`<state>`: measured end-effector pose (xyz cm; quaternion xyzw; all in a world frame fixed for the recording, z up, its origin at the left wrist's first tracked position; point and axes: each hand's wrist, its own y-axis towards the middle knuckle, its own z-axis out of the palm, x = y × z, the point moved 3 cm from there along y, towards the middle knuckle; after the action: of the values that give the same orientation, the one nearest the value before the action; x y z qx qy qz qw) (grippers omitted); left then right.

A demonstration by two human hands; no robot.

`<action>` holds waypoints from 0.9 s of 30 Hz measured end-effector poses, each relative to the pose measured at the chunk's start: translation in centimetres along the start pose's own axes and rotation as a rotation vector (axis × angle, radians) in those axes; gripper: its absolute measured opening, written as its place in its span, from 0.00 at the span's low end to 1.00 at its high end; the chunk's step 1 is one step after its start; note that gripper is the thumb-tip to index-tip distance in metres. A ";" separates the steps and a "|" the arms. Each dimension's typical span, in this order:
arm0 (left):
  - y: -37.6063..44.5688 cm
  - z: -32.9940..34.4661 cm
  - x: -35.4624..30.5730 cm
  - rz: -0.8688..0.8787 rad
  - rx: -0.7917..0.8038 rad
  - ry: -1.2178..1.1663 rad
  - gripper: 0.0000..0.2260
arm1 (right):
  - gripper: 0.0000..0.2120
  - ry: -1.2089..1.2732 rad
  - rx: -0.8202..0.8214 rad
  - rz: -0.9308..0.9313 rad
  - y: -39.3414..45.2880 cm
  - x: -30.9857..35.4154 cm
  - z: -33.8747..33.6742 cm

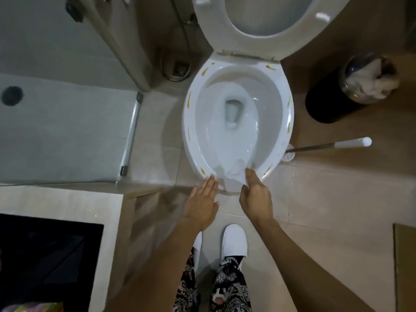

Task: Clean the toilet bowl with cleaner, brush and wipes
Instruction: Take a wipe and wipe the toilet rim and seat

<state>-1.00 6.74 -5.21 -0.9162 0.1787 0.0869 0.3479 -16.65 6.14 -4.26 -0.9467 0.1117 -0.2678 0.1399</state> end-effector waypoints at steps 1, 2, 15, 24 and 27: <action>0.6 0.6 0.0 0.019 -0.017 0.001 0.27 | 0.26 -0.023 0.008 -0.002 -0.1 -0.5 1.1; 1.3 1.1 -0.1 0.036 -0.033 0.001 0.27 | 0.26 -0.045 0.017 -0.003 -0.2 -1.0 2.2; 3.3 5.2 1.3 0.121 -0.141 -0.004 0.29 | 0.29 -0.283 0.089 -0.305 -1.7 -4.5 8.6; 3.5 6.1 1.7 0.121 -0.171 -0.023 0.30 | 0.25 -0.286 0.064 -0.240 0.8 -7.5 6.2; 3.5 6.3 1.7 0.115 -0.178 -0.027 0.31 | 0.25 -0.259 0.055 -0.217 0.8 -7.4 6.3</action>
<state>-1.05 8.09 -12.50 -0.9304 0.2178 0.1347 0.2622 -19.46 8.78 -13.22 -0.9756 -0.0175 -0.1602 0.1490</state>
